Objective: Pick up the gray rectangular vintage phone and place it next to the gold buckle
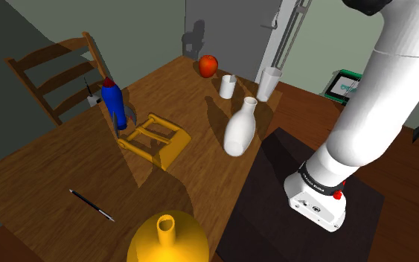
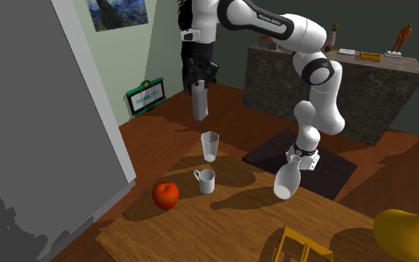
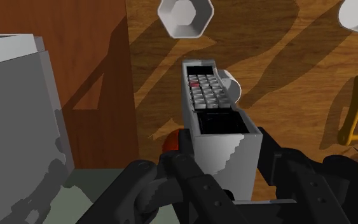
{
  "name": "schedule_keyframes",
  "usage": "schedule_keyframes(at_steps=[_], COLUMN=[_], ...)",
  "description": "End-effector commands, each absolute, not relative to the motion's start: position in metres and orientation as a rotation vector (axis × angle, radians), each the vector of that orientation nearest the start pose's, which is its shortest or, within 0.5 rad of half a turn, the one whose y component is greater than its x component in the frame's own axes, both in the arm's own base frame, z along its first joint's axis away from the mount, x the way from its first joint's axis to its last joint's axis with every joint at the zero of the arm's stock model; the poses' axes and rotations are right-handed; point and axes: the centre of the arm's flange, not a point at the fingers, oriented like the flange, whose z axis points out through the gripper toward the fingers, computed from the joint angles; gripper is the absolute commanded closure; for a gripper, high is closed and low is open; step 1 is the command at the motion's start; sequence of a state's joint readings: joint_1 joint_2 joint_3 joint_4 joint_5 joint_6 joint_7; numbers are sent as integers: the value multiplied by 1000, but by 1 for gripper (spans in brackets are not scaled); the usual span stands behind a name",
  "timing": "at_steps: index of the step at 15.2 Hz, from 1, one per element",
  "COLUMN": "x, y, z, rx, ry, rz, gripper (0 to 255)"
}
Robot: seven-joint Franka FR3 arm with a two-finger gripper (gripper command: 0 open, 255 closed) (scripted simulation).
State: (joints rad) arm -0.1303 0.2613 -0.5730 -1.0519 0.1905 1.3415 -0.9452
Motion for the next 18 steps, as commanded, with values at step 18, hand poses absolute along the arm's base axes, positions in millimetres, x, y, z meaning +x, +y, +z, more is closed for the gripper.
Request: schedule_keyframes(at_steps=[18], x=[449], y=[-72], z=[711], rx=[-3119], ry=[-491], rz=[-120], gripper=[255])
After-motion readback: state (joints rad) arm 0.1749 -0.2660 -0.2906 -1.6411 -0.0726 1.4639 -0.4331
